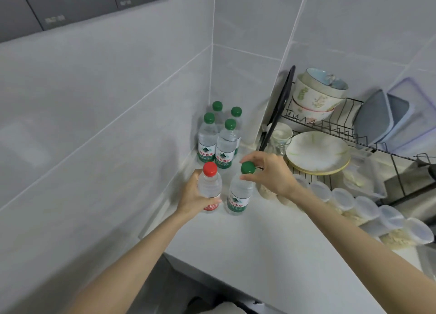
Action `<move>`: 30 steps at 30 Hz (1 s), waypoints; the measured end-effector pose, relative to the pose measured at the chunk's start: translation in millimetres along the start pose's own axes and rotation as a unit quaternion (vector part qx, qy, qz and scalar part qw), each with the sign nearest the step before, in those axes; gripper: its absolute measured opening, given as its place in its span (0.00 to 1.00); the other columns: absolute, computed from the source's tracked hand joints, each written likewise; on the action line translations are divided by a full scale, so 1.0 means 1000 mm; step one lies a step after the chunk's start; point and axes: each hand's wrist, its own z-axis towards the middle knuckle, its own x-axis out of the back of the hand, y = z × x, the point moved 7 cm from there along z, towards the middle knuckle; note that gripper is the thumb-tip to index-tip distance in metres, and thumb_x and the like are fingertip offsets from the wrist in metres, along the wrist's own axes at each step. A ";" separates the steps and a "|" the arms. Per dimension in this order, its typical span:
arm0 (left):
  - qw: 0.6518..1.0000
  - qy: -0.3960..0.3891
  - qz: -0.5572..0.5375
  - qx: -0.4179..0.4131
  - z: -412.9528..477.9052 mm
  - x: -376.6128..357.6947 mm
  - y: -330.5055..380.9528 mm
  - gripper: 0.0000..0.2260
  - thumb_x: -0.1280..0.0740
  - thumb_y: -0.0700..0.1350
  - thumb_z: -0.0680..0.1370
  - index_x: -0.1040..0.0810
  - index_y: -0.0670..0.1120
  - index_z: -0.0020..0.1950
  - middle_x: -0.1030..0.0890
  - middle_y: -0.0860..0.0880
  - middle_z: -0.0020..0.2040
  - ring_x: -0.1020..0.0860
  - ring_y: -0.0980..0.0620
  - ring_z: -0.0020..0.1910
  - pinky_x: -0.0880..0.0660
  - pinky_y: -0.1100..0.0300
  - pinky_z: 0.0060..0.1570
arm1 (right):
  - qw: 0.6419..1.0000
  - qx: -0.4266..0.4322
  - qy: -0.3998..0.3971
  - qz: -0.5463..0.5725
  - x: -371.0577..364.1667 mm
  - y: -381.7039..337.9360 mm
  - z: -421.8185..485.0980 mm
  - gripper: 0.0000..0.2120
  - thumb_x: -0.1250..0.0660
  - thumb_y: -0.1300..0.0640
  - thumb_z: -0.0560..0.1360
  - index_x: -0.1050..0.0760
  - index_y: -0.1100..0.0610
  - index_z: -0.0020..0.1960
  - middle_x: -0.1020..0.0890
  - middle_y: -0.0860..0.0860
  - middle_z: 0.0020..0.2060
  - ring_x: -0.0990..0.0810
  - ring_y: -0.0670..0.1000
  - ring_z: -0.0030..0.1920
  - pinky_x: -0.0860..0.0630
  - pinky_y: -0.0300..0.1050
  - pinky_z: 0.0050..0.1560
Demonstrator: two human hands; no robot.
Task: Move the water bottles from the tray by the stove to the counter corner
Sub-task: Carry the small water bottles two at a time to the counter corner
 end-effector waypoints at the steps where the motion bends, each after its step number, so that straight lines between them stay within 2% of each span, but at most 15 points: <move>1: 1.000 -0.008 -0.004 0.005 0.000 -0.002 -0.003 0.32 0.20 0.38 0.61 0.30 0.54 0.59 0.20 0.54 0.52 0.21 0.56 0.51 0.26 0.66 0.47 | 1.000 0.006 -0.011 -0.008 0.000 0.000 0.001 0.17 0.21 0.56 0.66 0.19 0.51 0.53 0.17 0.41 0.46 0.17 0.44 0.48 0.24 0.33 0.55; 4: 0.999 -0.046 -0.001 0.014 -0.002 -0.009 -0.002 0.30 0.21 0.36 0.63 0.30 0.54 0.59 0.21 0.54 0.50 0.21 0.56 0.50 0.26 0.65 0.44 | 0.999 0.021 -0.013 -0.020 -0.001 0.002 0.001 0.18 0.21 0.56 0.66 0.20 0.51 0.54 0.18 0.39 0.46 0.18 0.44 0.48 0.26 0.29 0.53; 6: 0.998 -0.052 -0.003 0.023 -0.001 -0.012 -0.001 0.29 0.22 0.36 0.64 0.30 0.55 0.58 0.20 0.54 0.50 0.20 0.54 0.51 0.25 0.61 0.46 | 0.999 0.027 -0.011 -0.022 -0.001 0.004 0.001 0.17 0.21 0.56 0.66 0.20 0.51 0.54 0.18 0.40 0.46 0.19 0.42 0.47 0.29 0.24 0.50; 8: 0.998 -0.047 -0.002 0.037 -0.002 -0.012 -0.001 0.29 0.23 0.39 0.62 0.31 0.57 0.57 0.20 0.54 0.51 0.20 0.52 0.53 0.23 0.57 0.50 | 0.999 0.036 -0.012 -0.026 -0.001 0.003 0.000 0.17 0.21 0.56 0.67 0.20 0.51 0.54 0.18 0.40 0.46 0.20 0.41 0.46 0.31 0.23 0.49; 10: 0.998 -0.050 0.011 0.041 -0.003 -0.009 0.001 0.29 0.22 0.41 0.62 0.31 0.60 0.56 0.20 0.55 0.52 0.21 0.53 0.55 0.23 0.55 0.54 | 0.998 0.049 -0.011 -0.039 -0.001 0.002 -0.002 0.17 0.22 0.55 0.67 0.20 0.51 0.54 0.18 0.40 0.45 0.21 0.41 0.46 0.30 0.28 0.50; 13: 0.998 -0.046 0.039 -0.024 -0.005 0.004 0.027 0.32 0.21 0.39 0.66 0.32 0.62 0.61 0.22 0.59 0.58 0.23 0.61 0.58 0.28 0.65 0.57 | 0.997 0.058 -0.007 -0.048 0.001 0.002 0.000 0.17 0.22 0.54 0.67 0.20 0.51 0.55 0.16 0.44 0.46 0.20 0.43 0.46 0.27 0.34 0.54; 15: 0.986 -0.020 0.132 -0.098 -0.007 0.016 0.058 0.32 0.22 0.44 0.68 0.32 0.58 0.67 0.25 0.60 0.63 0.24 0.62 0.59 0.29 0.65 0.57 | 0.998 0.054 -0.005 -0.045 0.006 0.002 0.009 0.17 0.21 0.54 0.66 0.19 0.52 0.54 0.15 0.46 0.47 0.18 0.46 0.47 0.24 0.40 0.56; 17: 0.954 -0.002 0.260 -0.149 -0.010 0.021 0.085 0.29 0.24 0.48 0.70 0.31 0.55 0.69 0.26 0.57 0.65 0.24 0.58 0.57 0.27 0.61 0.54 | 0.998 0.046 -0.004 -0.046 0.013 0.003 0.021 0.17 0.21 0.55 0.66 0.19 0.53 0.54 0.14 0.47 0.48 0.17 0.49 0.47 0.22 0.45 0.55; 19: 0.934 -0.008 0.318 -0.162 -0.008 0.020 0.099 0.23 0.25 0.47 0.71 0.25 0.53 0.66 0.23 0.55 0.61 0.22 0.55 0.51 0.29 0.63 0.49 | 0.998 0.043 -0.005 -0.053 0.019 0.002 0.034 0.18 0.21 0.55 0.67 0.19 0.53 0.55 0.14 0.48 0.47 0.17 0.49 0.47 0.22 0.46 0.55; 21: 0.937 -0.009 0.317 -0.148 -0.005 0.020 0.105 0.20 0.25 0.45 0.71 0.21 0.52 0.62 0.18 0.53 0.55 0.24 0.56 0.44 0.32 0.66 0.46 | 0.996 0.051 -0.006 -0.071 0.024 -0.003 0.048 0.18 0.22 0.56 0.67 0.19 0.53 0.56 0.15 0.48 0.47 0.18 0.49 0.47 0.22 0.44 0.54; 23: 0.946 -0.006 0.296 -0.132 -0.003 0.022 0.106 0.19 0.23 0.44 0.69 0.18 0.52 0.59 0.16 0.52 0.51 0.24 0.57 0.40 0.32 0.67 0.46 | 0.994 0.056 -0.009 -0.094 0.028 -0.007 0.062 0.17 0.22 0.58 0.67 0.19 0.55 0.56 0.15 0.50 0.47 0.19 0.49 0.46 0.24 0.40 0.51; 27: 0.950 -0.010 0.288 -0.121 -0.003 0.021 0.109 0.16 0.23 0.43 0.68 0.17 0.50 0.55 0.15 0.51 0.47 0.19 0.51 0.44 0.26 0.62 0.49 | 0.989 0.049 -0.015 -0.140 0.030 -0.010 0.092 0.16 0.24 0.62 0.68 0.19 0.57 0.55 0.16 0.52 0.50 0.19 0.52 0.51 0.25 0.42 0.55; 30: 0.951 -0.013 0.287 -0.116 -0.004 0.021 0.109 0.15 0.23 0.43 0.69 0.17 0.50 0.55 0.16 0.50 0.48 0.19 0.50 0.46 0.27 0.62 0.50 | 0.979 0.051 -0.028 -0.196 0.027 -0.010 0.113 0.16 0.27 0.65 0.70 0.20 0.58 0.57 0.17 0.55 0.53 0.20 0.56 0.55 0.27 0.46 0.58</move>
